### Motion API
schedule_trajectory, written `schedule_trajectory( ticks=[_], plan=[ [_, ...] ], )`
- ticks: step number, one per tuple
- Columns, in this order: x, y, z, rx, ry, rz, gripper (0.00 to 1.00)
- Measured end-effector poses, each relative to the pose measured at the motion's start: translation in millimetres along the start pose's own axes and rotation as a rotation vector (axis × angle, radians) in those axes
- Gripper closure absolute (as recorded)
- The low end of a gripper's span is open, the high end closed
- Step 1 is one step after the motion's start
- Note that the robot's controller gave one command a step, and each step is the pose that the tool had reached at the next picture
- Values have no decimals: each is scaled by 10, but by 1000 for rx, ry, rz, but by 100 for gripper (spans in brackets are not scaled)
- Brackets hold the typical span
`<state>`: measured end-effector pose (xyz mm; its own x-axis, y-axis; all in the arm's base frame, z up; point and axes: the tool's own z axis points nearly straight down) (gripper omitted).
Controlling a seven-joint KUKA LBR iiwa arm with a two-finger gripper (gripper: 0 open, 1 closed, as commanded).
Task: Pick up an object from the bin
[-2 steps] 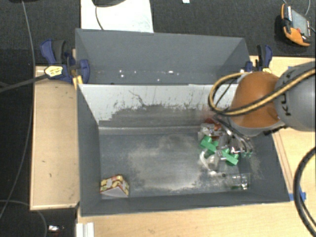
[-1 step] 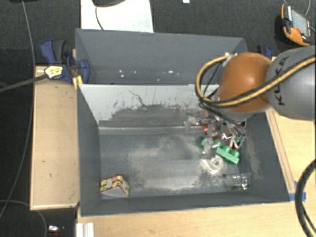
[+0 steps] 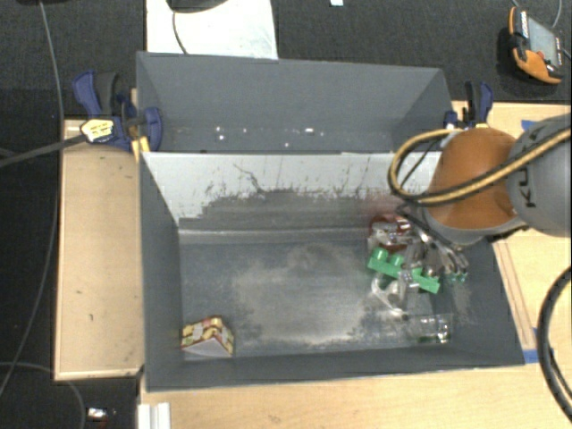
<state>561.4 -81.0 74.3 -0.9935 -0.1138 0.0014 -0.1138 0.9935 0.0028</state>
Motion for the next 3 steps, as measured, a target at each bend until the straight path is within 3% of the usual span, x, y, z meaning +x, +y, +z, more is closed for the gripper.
schedule_trajectory(
  ticks=[1, 2, 3],
  plan=[
    [8, -103, 29, -6, -19, -121, 0],
    [714, -261, 17, -3, -7, 461, 100],
    [714, -261, 17, -3, -7, 461, 100]
  ],
)
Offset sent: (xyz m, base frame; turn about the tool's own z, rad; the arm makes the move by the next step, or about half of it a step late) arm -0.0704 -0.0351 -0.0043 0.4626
